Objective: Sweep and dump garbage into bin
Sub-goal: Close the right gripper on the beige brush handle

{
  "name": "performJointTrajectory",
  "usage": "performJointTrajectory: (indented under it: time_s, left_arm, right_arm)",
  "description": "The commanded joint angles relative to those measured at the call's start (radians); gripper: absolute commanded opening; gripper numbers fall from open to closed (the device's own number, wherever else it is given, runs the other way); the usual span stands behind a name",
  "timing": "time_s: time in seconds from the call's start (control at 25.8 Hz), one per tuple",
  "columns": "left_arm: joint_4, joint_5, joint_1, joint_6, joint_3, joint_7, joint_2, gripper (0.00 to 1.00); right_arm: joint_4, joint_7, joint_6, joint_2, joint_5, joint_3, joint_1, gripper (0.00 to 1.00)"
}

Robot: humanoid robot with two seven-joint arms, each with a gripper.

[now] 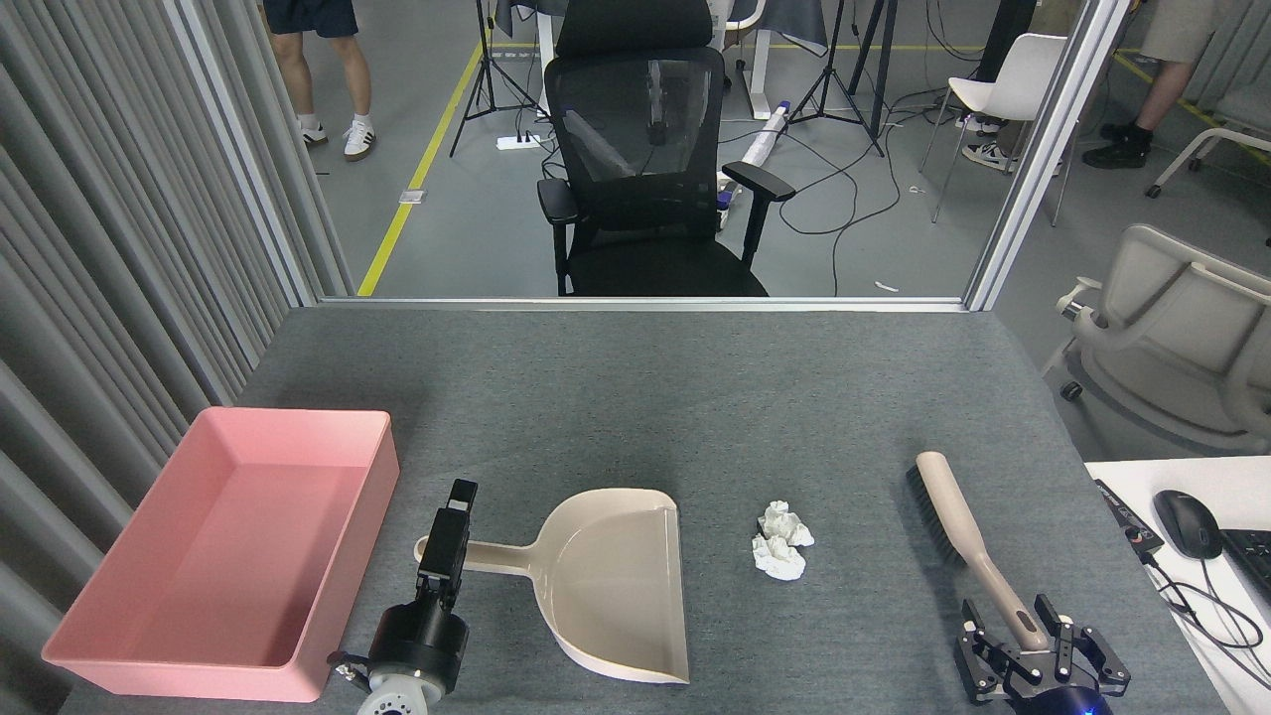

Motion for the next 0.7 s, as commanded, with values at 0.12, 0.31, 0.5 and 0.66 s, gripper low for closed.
performJointTrajectory:
  time_s: [0.12, 0.31, 0.5, 0.66]
  left_arm:
    - [0.001, 0.0, -0.001, 0.0, 0.002, 0.0, 0.0, 1.0]
    - [0.0, 0.0, -0.001, 0.0, 0.0, 0.001, 0.0, 1.0]
    - [0.001, 0.0, -0.001, 0.0, 0.0, 0.001, 0.0, 1.0]
    - [0.001, 0.0, -0.001, 0.0, 0.0, 0.001, 0.0, 1.0]
  right_arm:
    - [-0.001, 0.001, 0.001, 0.003, -0.002, 0.003, 0.001, 0.82]
    - [-0.001, -0.001, 0.0, 0.003, -0.002, 0.003, 0.003, 0.71]
    - [-0.001, -0.001, -0.005, 0.003, -0.002, 0.003, 0.003, 0.66]
    - [0.0, -0.001, -0.003, 0.003, -0.005, 0.016, 0.001, 0.63]
